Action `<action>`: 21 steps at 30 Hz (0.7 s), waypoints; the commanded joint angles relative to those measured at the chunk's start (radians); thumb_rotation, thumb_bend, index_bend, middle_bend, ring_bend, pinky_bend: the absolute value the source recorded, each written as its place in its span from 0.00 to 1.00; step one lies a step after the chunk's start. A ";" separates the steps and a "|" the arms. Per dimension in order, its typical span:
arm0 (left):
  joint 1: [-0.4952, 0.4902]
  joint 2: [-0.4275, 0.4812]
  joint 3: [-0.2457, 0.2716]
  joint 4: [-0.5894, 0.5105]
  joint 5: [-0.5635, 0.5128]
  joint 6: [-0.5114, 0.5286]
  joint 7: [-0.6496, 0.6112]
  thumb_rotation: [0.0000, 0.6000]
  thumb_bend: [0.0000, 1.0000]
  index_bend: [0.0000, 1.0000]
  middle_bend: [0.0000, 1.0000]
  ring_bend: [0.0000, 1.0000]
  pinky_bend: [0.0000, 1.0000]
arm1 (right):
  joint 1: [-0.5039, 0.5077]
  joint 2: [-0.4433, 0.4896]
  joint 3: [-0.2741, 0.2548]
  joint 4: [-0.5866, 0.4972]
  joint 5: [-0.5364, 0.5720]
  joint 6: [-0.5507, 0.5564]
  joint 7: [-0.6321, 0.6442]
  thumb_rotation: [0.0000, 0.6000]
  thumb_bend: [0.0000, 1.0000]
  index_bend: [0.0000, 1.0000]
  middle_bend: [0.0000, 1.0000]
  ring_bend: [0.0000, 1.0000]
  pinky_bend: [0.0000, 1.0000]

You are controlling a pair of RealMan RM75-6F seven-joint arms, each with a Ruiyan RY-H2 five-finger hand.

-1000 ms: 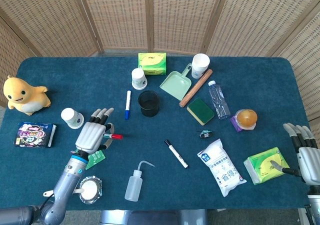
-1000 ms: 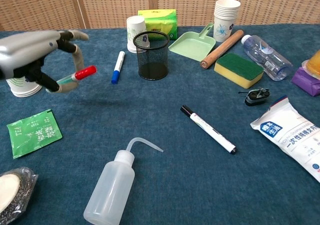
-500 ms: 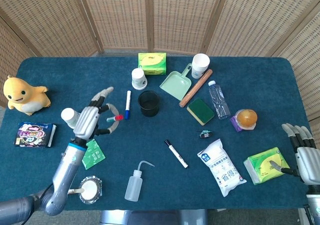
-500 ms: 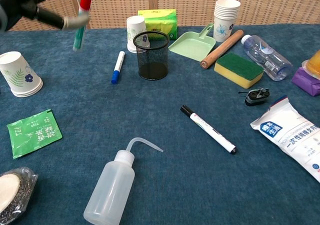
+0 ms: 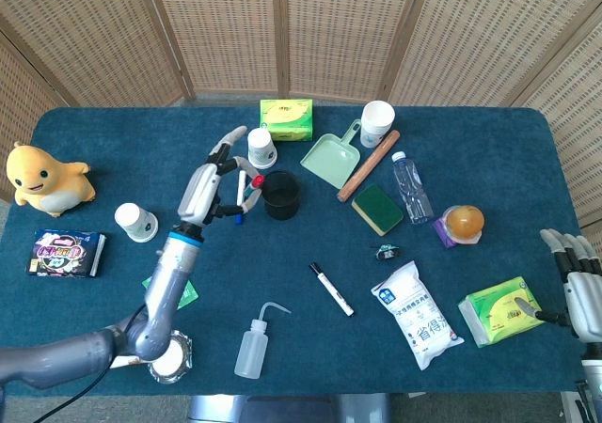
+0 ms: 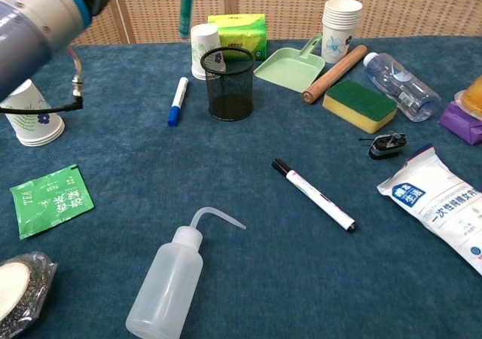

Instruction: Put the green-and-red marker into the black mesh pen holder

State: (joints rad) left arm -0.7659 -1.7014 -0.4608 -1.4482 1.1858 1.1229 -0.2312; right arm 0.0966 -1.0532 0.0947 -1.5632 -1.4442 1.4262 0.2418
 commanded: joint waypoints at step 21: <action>-0.225 -0.291 -0.042 0.518 0.013 -0.091 -0.246 1.00 0.41 0.49 0.00 0.00 0.00 | 0.004 0.007 0.022 0.036 0.046 -0.033 0.058 1.00 0.00 0.04 0.00 0.00 0.00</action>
State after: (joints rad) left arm -0.9685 -1.9670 -0.5011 -0.9684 1.1935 1.0444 -0.4492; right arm 0.1000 -1.0465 0.1161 -1.5275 -1.3984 1.3938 0.3000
